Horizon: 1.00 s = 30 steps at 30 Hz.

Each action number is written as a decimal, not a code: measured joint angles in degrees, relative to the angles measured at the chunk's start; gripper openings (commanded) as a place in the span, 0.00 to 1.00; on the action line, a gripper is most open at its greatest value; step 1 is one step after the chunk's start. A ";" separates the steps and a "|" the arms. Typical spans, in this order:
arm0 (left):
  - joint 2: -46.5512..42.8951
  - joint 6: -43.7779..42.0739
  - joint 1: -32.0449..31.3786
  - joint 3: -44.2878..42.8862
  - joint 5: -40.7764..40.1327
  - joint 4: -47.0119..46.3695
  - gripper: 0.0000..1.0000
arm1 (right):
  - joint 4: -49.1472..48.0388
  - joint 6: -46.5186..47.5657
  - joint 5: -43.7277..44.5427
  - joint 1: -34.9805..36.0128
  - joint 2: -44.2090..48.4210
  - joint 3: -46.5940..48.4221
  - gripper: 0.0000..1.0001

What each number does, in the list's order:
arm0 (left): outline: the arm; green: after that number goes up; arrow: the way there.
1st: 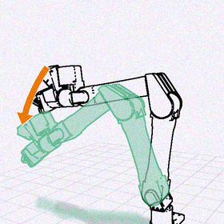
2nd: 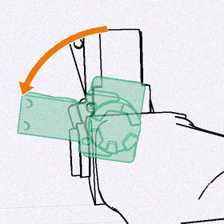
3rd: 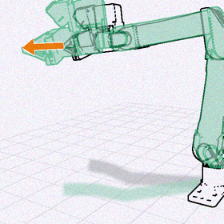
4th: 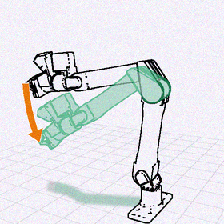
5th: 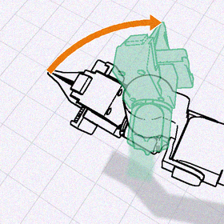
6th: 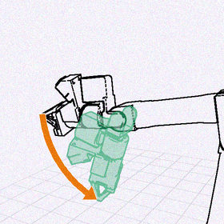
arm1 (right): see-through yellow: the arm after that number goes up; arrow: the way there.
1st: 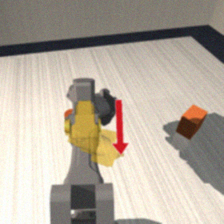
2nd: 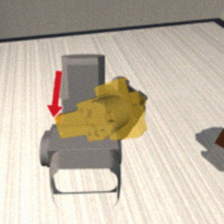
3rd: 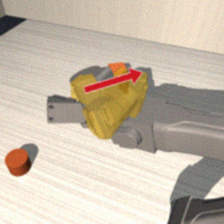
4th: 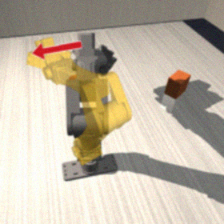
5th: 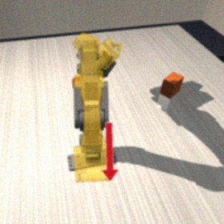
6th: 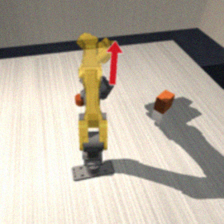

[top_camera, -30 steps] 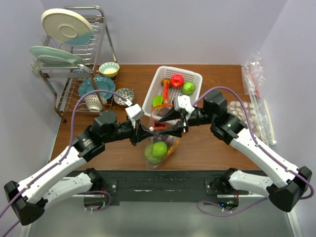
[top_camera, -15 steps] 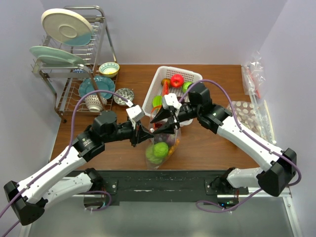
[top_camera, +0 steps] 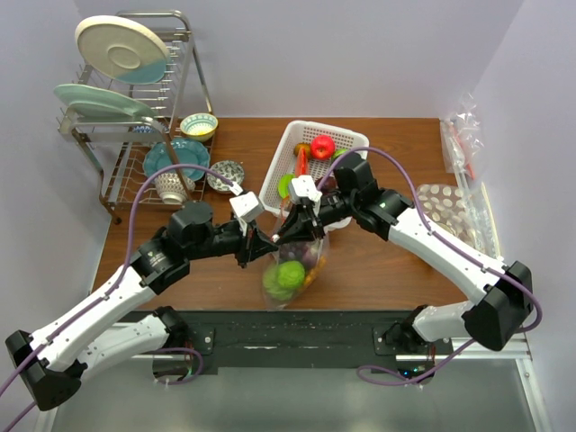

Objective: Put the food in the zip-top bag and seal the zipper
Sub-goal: Zip the zipper food storage bag at the center of the board.

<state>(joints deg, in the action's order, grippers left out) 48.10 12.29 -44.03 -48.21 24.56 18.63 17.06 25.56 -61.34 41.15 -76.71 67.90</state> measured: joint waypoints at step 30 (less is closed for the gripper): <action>-4.85 0.59 -1.16 -6.16 -19.32 8.50 0.00 | -1.99 -15.80 15.93 1.55 5.40 -1.75 0.00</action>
<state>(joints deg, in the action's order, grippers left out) 43.24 12.88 -45.19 -54.37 5.23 27.14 15.07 9.76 -45.41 42.70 -71.31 66.15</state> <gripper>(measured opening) 0.018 0.045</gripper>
